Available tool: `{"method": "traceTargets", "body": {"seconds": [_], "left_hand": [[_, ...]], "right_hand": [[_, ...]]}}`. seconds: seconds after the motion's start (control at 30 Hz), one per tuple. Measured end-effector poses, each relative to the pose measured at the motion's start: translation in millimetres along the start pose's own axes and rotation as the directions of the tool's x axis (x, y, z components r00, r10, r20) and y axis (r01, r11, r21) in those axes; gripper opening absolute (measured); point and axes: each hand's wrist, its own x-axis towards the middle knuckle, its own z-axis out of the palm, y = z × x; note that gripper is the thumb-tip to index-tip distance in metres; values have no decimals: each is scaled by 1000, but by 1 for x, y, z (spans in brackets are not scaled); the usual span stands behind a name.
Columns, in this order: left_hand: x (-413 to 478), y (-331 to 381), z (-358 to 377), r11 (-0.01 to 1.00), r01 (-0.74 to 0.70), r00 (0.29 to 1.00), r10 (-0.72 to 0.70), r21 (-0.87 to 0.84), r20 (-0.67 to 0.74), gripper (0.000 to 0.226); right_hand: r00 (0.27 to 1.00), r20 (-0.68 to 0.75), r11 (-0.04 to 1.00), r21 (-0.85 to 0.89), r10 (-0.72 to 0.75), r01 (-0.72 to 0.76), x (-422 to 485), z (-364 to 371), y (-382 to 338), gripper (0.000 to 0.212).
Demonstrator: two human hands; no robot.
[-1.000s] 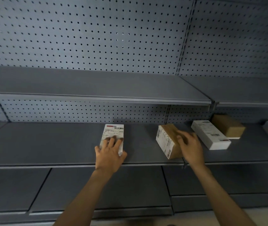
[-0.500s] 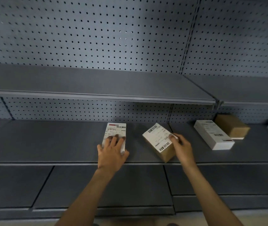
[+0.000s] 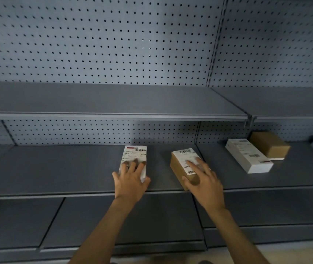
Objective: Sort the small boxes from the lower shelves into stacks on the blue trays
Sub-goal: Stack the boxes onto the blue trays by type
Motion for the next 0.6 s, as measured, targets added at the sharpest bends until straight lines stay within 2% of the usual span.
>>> {"method": "traceTargets", "body": {"seconds": [0.1, 0.17, 0.4, 0.6], "left_hand": [[1, -1, -8, 999, 36, 995, -35, -9, 97, 62], [-1, -2, -13, 996, 86, 990, -81, -38, 113, 66], [0, -6, -8, 966, 186, 981, -173, -180, 86, 73], [-13, -17, -12, 971, 146, 989, -145, -191, 16, 71]], "right_hand": [[999, -34, 996, 77, 38, -35, -1, 4, -5, 57], [997, -53, 993, 108, 58, -52, -2, 7, -8, 57], [995, -69, 989, 128, 79, -70, -2, 13, -6, 58], [996, -35, 986, 149, 79, -73, 1, 8, -11, 56]]}}
